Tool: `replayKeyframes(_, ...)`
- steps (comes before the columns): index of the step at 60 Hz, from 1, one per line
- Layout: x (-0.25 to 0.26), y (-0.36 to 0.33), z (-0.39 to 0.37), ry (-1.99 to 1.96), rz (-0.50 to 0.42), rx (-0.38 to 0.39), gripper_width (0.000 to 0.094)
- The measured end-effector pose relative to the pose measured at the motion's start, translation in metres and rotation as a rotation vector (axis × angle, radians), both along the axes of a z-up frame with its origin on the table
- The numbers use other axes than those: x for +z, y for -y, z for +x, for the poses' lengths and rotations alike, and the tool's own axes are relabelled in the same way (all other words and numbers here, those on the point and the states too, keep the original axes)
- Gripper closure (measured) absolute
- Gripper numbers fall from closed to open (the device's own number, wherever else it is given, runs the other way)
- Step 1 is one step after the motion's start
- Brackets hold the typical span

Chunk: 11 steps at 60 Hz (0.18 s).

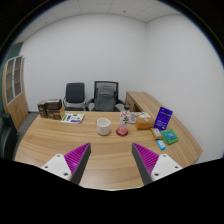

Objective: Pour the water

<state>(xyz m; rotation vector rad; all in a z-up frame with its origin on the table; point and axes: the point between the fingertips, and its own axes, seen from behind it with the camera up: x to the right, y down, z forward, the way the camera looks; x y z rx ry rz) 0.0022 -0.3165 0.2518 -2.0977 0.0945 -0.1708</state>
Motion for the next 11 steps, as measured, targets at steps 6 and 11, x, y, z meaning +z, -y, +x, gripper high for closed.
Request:
replayKeyframes(6, 0.002, 0.002, -0.001, -0.005, 0.002, -0.003, 0.0078)
replayKeyframes(11, 0.013, 0.003, -0.002, 0.008, 0.022, -0.011, 0.0077)
